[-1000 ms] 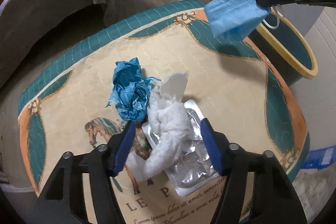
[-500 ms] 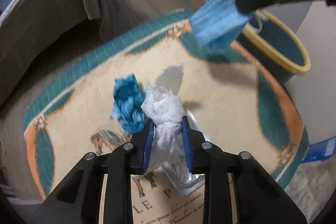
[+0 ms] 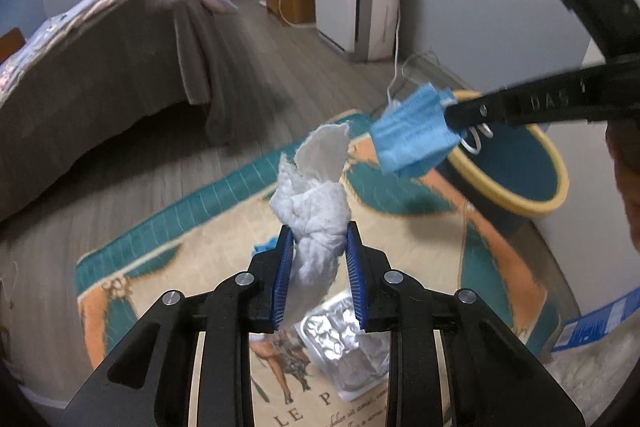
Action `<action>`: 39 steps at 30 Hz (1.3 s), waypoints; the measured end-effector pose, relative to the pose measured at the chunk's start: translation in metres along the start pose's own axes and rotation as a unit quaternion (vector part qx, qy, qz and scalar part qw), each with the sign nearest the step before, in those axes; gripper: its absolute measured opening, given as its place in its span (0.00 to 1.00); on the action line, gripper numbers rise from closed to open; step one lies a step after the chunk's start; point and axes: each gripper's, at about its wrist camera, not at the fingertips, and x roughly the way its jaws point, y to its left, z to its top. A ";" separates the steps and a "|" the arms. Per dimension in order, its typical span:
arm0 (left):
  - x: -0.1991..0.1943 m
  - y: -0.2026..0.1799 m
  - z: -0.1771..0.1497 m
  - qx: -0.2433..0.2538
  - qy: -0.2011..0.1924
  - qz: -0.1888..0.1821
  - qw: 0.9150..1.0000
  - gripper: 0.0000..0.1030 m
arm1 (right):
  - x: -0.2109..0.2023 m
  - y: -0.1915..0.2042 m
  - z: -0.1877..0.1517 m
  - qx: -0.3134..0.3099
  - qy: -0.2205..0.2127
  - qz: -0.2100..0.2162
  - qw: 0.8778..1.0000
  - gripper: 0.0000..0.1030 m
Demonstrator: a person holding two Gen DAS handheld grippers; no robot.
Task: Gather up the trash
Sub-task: 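Carry the mask and tissue with both tools over the bin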
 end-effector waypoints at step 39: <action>0.056 -0.111 0.022 0.045 0.034 -0.045 0.997 0.27 | -0.034 -0.148 -0.028 0.066 -0.024 -0.063 0.996 0.03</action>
